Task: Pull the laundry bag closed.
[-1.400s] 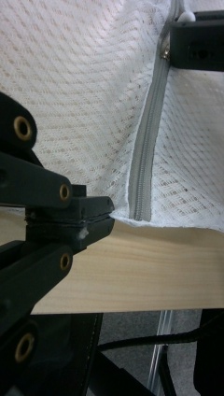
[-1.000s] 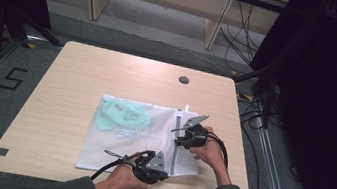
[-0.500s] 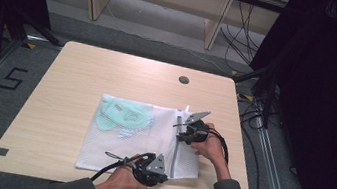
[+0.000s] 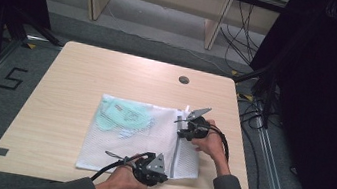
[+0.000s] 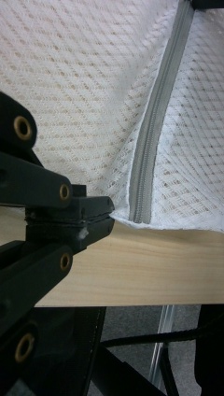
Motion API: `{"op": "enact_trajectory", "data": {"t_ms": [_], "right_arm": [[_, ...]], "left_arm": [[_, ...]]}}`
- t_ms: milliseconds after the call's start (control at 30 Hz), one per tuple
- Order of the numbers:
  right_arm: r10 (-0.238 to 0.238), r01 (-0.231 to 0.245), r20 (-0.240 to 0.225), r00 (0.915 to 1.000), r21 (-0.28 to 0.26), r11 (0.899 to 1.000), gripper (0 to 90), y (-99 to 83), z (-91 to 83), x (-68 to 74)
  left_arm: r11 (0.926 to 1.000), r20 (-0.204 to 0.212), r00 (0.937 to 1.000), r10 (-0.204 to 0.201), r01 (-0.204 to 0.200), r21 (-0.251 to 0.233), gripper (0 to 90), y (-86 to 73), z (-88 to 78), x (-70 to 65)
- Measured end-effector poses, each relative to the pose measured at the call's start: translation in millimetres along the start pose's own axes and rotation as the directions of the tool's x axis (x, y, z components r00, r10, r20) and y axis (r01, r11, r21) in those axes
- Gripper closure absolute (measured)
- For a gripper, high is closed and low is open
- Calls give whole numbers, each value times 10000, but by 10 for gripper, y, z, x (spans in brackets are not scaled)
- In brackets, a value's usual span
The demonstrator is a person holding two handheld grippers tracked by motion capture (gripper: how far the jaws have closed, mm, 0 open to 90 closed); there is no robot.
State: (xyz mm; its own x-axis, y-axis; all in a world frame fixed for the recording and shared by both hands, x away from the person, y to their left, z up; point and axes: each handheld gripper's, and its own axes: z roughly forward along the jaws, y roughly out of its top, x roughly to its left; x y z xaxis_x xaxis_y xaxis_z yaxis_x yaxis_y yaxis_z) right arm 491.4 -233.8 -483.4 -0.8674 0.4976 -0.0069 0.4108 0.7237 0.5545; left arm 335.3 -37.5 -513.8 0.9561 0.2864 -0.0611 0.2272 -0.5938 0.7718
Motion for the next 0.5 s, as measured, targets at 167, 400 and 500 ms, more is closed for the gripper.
{"op": "enact_trajectory", "data": {"t_ms": [167,400,500], "right_arm": [[-27,27,30,10000,24,10000,866,16,1,-8],[28,-28,90,10000,41,10000,866,30,21,-35],[-28,28,161,9999,3,10000,866,38,23,-54]], "left_arm": [[10000,15,10000,-10,10,34,890,0,2,8],[10000,13,10000,-16,16,-33,890,1,4,-2],[10000,-27,10000,-16,16,13,890,3,-4,-3]]}}
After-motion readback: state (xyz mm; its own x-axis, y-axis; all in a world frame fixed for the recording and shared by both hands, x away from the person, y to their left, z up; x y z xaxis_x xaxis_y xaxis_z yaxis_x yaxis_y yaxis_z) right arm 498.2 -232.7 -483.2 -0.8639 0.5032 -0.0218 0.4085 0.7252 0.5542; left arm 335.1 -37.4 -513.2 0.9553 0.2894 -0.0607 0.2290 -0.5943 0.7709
